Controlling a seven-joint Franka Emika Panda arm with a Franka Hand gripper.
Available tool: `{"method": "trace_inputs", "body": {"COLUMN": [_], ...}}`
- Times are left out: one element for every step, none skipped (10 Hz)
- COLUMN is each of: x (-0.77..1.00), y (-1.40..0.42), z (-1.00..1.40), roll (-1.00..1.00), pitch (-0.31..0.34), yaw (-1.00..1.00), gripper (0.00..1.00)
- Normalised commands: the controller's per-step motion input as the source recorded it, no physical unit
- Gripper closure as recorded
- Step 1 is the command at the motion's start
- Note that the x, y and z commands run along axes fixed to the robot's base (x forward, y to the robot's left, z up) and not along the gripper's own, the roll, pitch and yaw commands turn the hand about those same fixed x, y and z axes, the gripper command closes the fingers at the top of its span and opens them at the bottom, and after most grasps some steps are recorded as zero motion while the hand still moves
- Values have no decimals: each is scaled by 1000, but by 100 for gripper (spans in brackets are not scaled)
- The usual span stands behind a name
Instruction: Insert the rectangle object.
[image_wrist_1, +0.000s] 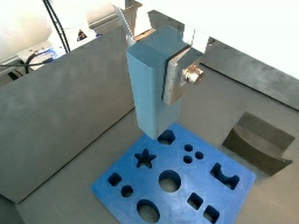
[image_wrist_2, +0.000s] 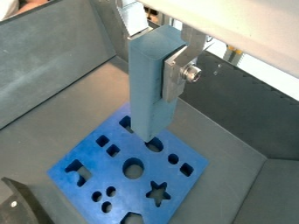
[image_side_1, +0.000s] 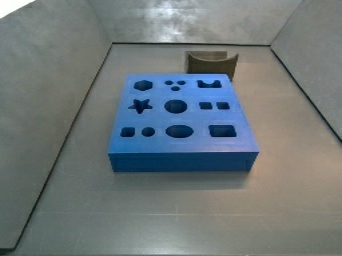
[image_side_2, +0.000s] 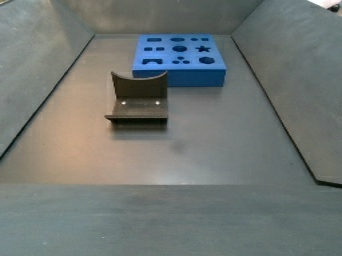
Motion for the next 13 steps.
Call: {"method": "trace_inputs", "body": {"x": [37, 206, 120, 0, 0, 60, 146, 277, 454, 546, 594, 594, 583], "y": [0, -157, -123, -63, -46, -60, -74, -100, -131, -146, -160, -163, -160], "z": [0, -11, -86, -254, -331, -340, -329, -340, -326, -303, -294, -297, -294], "roll": [0, 0, 0, 21, 10, 3, 0, 7, 0, 0, 0, 0, 0], "pitch": [0, 6, 0, 0, 0, -1, 0, -4, -4, 0, 0, 0, 0], "yaw": [-66, -500, -854, -1000, -1000, -954, -891, -789, -637, -557, -509, -506, -517], "gripper": [100, 100, 100, 100, 100, 100, 100, 100, 100, 100, 100, 100, 100]}}
